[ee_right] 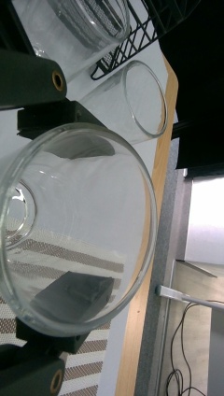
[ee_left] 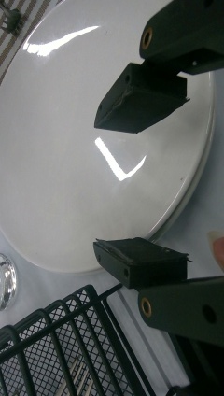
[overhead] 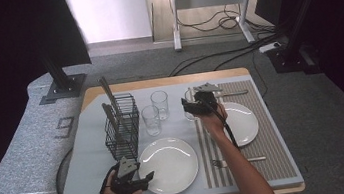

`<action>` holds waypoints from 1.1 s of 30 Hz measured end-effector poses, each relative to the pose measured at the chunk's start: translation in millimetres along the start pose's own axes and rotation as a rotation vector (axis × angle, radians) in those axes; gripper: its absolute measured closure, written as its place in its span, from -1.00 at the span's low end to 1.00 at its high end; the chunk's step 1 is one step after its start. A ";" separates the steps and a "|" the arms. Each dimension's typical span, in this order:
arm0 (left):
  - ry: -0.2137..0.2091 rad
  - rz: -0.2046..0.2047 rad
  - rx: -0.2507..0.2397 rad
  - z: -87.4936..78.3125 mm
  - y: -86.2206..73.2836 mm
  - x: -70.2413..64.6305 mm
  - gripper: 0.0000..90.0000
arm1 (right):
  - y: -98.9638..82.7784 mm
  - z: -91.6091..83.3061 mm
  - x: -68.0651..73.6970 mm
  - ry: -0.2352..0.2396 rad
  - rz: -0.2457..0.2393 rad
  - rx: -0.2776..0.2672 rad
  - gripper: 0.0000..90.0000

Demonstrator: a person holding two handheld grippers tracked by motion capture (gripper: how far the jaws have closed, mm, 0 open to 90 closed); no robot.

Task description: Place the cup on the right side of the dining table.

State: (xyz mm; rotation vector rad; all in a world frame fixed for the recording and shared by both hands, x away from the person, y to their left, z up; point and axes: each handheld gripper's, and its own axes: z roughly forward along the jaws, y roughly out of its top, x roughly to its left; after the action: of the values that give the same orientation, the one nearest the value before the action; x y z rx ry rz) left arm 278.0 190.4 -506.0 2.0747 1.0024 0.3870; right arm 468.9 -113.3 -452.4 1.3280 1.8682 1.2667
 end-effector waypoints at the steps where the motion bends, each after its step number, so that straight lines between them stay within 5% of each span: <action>1: 0.001 0.001 -0.001 -0.2 0.0 0.3 -0.21 | -0.4 0.9 -0.7 -0.002 0.000 0.001 -0.36; 33: 0.005 -0.002 -0.006 -2.8 0.1 3.1 -0.21 | -7.3 24.3 -21.7 -0.050 0.025 0.021 -0.36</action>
State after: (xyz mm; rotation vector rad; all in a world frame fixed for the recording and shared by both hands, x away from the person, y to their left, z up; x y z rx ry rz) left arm 278.4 194.2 -504.3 2.0678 1.0052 0.3940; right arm 493.9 -124.3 -471.6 1.3851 1.8410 1.2187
